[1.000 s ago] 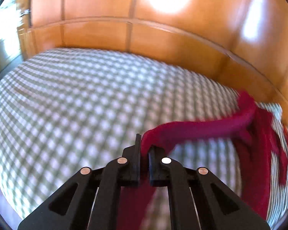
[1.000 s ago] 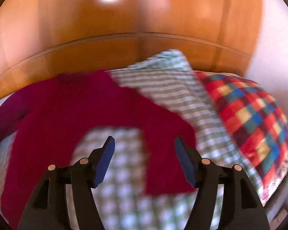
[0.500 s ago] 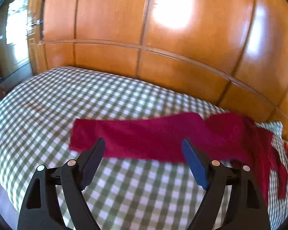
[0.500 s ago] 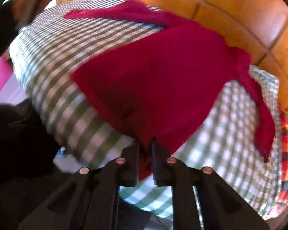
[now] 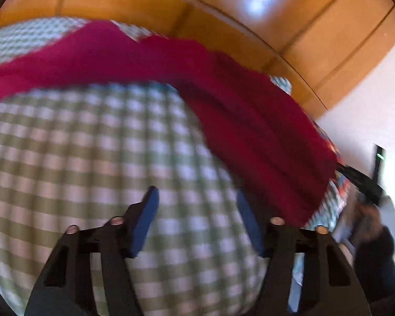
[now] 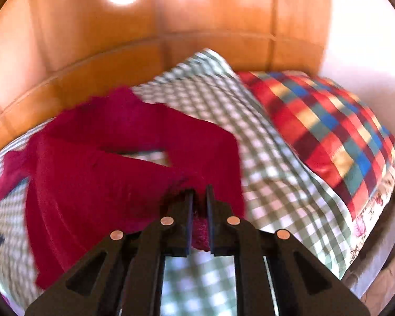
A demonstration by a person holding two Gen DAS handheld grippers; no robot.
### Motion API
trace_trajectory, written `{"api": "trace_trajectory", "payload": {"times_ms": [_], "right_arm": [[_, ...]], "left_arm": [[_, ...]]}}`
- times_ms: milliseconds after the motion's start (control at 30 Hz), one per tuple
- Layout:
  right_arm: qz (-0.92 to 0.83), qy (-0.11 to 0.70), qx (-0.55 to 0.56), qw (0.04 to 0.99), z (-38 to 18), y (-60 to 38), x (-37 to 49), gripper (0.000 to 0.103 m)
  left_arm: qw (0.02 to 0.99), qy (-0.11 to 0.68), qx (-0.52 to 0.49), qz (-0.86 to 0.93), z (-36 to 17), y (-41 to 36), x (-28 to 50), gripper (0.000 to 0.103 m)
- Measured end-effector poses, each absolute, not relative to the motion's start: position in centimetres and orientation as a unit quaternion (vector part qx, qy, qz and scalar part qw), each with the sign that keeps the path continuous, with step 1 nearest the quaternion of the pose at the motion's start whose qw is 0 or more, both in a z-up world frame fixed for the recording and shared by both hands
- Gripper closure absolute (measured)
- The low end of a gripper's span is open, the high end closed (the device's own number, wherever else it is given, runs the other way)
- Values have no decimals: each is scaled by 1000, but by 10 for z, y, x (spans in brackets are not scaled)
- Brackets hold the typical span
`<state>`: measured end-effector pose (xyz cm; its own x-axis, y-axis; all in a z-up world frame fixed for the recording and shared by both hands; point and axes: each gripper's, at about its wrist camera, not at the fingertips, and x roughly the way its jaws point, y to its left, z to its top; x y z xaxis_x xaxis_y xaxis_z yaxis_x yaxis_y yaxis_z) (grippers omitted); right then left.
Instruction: Fold small clothes
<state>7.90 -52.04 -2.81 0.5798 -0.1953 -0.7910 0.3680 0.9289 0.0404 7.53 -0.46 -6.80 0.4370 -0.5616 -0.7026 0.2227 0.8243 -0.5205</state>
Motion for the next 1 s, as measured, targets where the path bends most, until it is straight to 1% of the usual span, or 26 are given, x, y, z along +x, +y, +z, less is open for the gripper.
{"api": "trace_trajectory", "payload": {"times_ms": [67,167,400,433,467,500,533,600,733,833,933,1000], "right_arm": [[-164,442,115,875,-43,-529,85,95],[-164,447,105,873,-56,-529,87,95],[-156,455,92,872,-68,-529,90,94],[-156,456,90,872,-70,-529,92,94],[-156,456,87,872,-70,-527,93,94],[-157,456,86,872,-71,-527,93,94],[-156,454,87,873,-69,-527,93,94],[-150,449,86,877,-62,-524,89,94],[-115,435,48,892,-40,-502,74,94],[-55,432,9,900,-26,-467,54,94],[35,444,-47,894,-22,-415,22,95],[89,459,-68,882,-26,-386,1,95]], "left_arm": [[808,491,-189,-264,-74,-28,79,47],[790,503,-191,-293,-79,-62,84,47],[753,524,-131,-375,-85,-126,64,47],[754,525,-125,-376,-86,-129,62,52],[754,525,-118,-376,-87,-133,62,76],[755,527,-109,-375,-89,-136,62,85],[761,523,-106,-370,-88,-136,63,92],[770,510,-106,-369,-78,-123,58,94],[795,471,-103,-369,-40,-78,50,95],[823,436,-101,-349,-7,-23,33,97],[842,423,-110,-316,7,26,8,98],[850,425,-108,-294,5,46,-11,98]]}}
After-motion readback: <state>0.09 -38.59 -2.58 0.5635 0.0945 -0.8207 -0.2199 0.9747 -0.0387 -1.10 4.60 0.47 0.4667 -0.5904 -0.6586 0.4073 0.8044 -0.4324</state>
